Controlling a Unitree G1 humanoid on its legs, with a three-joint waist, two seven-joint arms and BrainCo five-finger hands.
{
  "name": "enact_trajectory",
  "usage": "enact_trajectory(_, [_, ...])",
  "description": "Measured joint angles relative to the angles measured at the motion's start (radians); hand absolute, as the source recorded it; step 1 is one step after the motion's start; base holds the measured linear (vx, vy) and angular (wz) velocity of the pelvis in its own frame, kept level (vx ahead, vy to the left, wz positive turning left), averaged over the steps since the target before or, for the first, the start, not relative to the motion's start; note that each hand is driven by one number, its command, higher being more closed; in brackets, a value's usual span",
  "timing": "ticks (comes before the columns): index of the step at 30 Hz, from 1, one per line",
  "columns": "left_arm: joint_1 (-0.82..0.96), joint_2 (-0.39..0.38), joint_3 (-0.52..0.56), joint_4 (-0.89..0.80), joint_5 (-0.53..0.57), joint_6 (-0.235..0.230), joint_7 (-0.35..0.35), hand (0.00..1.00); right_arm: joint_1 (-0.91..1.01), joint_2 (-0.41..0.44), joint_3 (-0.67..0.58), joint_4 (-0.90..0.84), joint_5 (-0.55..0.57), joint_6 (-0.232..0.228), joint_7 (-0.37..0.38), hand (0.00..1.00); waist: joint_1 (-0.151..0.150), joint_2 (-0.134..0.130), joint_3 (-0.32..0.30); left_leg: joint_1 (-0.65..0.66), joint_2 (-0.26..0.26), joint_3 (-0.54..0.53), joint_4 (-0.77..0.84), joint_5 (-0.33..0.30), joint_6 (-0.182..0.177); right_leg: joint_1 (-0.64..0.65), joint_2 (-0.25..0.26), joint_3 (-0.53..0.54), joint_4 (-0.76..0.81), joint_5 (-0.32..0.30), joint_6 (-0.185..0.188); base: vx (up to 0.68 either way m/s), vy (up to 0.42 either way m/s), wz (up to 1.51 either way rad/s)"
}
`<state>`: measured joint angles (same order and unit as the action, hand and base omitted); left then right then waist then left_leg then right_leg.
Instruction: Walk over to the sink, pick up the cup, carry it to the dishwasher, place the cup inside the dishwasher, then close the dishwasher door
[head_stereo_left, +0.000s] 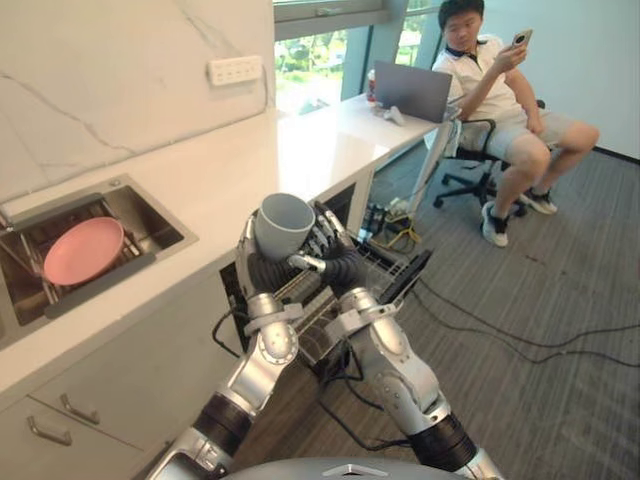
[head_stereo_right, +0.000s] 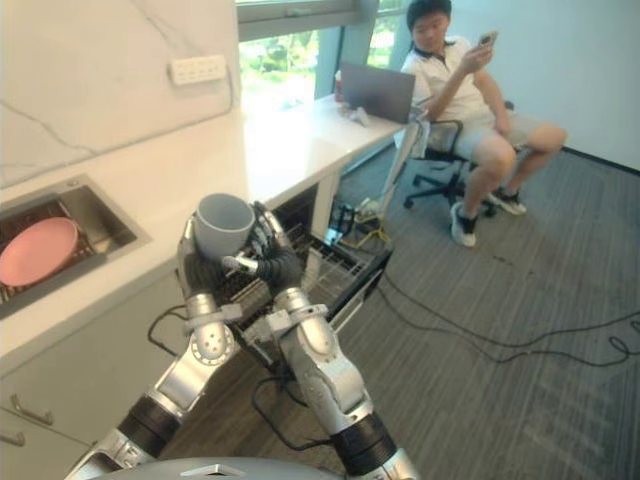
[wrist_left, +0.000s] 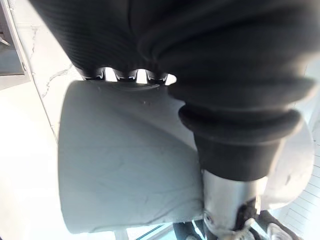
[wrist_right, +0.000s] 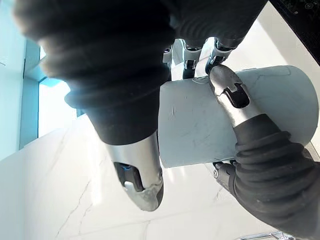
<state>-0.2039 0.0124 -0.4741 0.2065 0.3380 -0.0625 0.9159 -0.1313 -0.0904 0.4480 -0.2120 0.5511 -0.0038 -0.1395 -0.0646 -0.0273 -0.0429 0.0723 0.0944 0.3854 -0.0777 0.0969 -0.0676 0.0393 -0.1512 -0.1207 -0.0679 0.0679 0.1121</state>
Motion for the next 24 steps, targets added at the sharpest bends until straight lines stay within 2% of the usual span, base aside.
enact_trajectory(6, [-0.008,0.000,-0.004,0.024,0.000,0.000,0.005,1.00,-0.034,0.000,0.000,0.025,-0.002,0.029,-0.026,0.00,0.004,0.000,0.000,0.000,0.001,-0.002,0.000,0.002,0.000,0.000,0.000,-0.003,0.002,0.001,0.001,0.00,0.000,0.00])
enact_trajectory(8, [-0.008,0.000,-0.026,0.044,-0.001,-0.001,0.009,1.00,-0.045,0.000,0.002,0.039,-0.007,0.047,-0.056,0.00,0.007,0.000,0.000,0.000,0.001,-0.004,0.000,0.004,0.000,0.001,0.000,-0.006,0.004,0.001,0.001,0.00,0.000,0.00])
enact_trajectory(15, [-0.014,0.000,-0.058,0.042,-0.001,0.002,-0.013,1.00,-0.083,0.002,0.001,0.078,-0.007,0.063,-0.112,0.00,0.007,0.000,0.000,0.000,0.001,-0.020,-0.001,0.011,0.001,0.006,-0.005,-0.036,0.015,0.000,0.002,-0.02,-0.001,0.06])
enact_trajectory(24, [-0.017,0.001,-0.086,-0.036,-0.004,0.042,-0.050,1.00,-0.118,0.003,-0.004,0.080,-0.008,0.075,-0.170,0.00,0.013,0.001,-0.001,0.000,0.000,-0.035,-0.007,0.011,-0.006,0.015,-0.010,-0.060,0.023,-0.004,0.007,-0.01,0.000,0.04])
